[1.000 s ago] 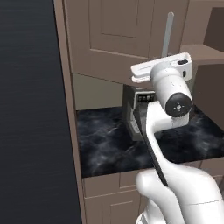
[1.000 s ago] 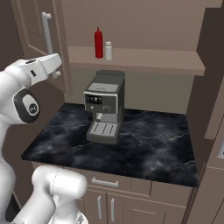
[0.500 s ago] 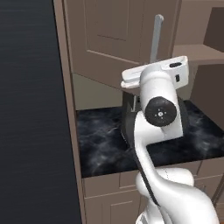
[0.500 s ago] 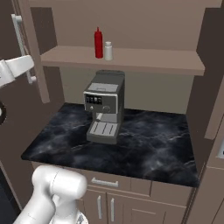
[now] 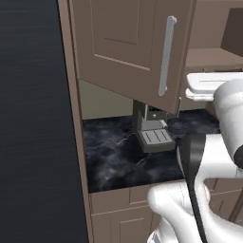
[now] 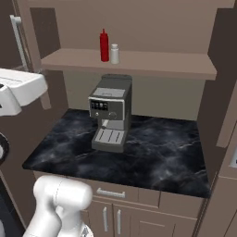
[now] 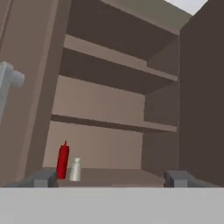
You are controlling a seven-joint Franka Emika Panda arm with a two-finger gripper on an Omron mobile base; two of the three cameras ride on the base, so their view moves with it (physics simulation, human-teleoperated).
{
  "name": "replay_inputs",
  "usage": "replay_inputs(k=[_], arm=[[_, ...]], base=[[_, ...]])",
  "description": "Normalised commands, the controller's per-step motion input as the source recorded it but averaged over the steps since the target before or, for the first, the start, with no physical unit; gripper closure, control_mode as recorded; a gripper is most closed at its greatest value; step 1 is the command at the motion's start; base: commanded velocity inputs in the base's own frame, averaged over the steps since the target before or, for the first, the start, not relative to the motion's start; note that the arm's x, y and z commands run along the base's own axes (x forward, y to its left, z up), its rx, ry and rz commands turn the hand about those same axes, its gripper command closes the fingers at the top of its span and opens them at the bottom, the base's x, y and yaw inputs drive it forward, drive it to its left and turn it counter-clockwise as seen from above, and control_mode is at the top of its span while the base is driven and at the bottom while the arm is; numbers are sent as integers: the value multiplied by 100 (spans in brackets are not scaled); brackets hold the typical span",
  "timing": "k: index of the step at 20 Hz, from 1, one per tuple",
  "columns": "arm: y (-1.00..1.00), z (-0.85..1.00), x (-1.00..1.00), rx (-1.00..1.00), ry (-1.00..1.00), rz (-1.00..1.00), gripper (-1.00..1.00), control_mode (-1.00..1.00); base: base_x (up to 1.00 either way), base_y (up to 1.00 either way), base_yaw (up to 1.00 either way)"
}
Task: Move the ketchup and shaker from the cabinet to the dining counter.
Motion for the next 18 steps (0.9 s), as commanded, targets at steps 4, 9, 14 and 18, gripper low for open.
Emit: replay_inputs(k=[4,9,14,18], arm=[[-97,28,-22,23,0,7,-100,-100],[-29,15,73,20,17,20,-100,-100],[0,0,97,13,35,37,-100,-100],[4,0,69,16,34,45,-100,-100]], base=[[0,0,0],[0,0,0],[0,0,0],[0,0,0]])
